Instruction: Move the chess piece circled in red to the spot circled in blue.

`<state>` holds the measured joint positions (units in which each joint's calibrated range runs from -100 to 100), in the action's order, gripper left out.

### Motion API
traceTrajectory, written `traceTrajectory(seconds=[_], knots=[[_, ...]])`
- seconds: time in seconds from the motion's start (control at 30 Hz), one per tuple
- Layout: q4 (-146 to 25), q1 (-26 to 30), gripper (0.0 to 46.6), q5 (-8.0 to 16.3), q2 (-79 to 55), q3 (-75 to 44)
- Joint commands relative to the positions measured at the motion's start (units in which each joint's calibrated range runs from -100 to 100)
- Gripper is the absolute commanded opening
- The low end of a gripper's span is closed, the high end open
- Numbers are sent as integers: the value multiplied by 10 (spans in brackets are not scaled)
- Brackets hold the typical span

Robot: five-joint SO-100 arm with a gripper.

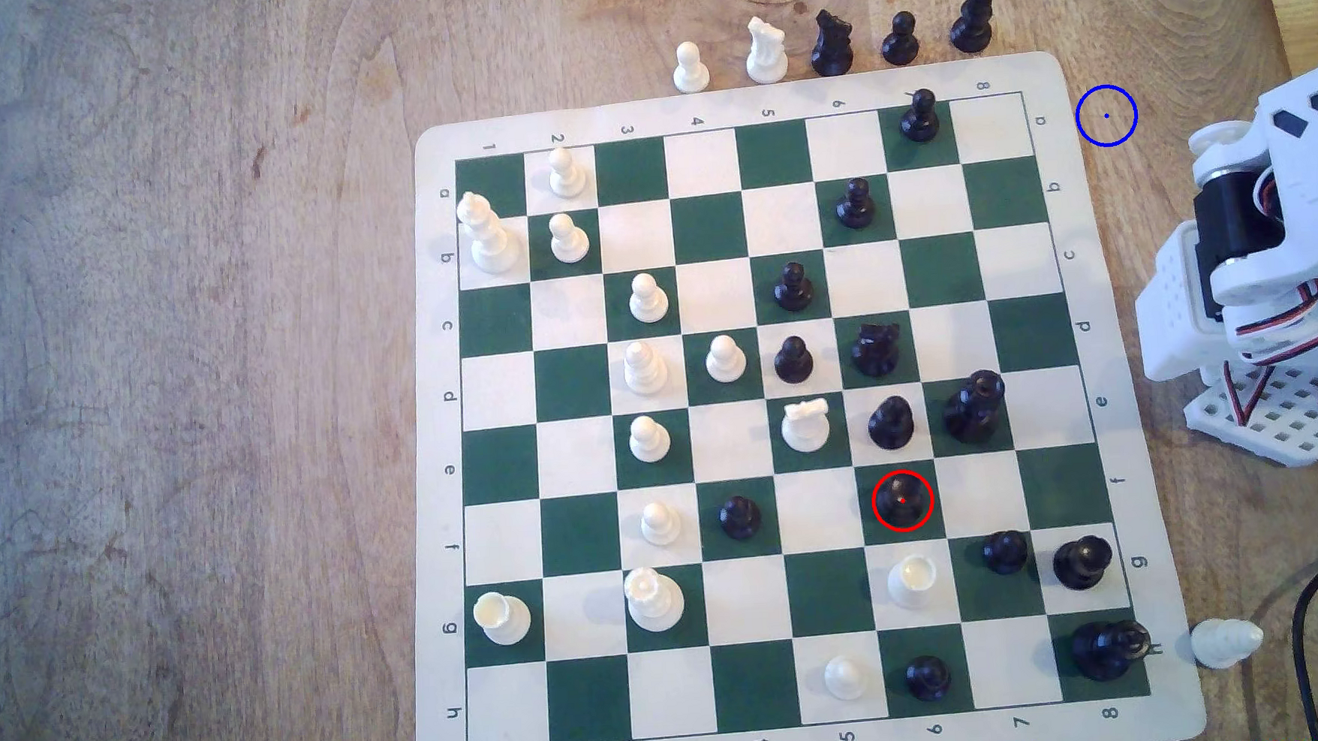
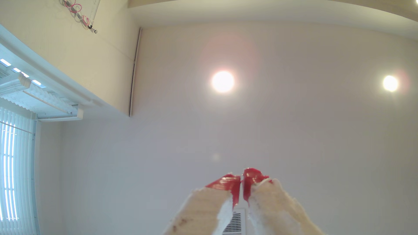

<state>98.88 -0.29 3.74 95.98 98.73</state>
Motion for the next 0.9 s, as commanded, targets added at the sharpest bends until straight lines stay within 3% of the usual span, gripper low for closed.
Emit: traceTrajectory(seconds=[0.0, 0.13, 0.37, 0.87], knots=[[-9, -4, 2, 0, -1, 12], [-144, -5, 2, 0, -1, 12], [-549, -19, 2, 3, -2, -34], [-1330, -16, 2, 4, -3, -270]])
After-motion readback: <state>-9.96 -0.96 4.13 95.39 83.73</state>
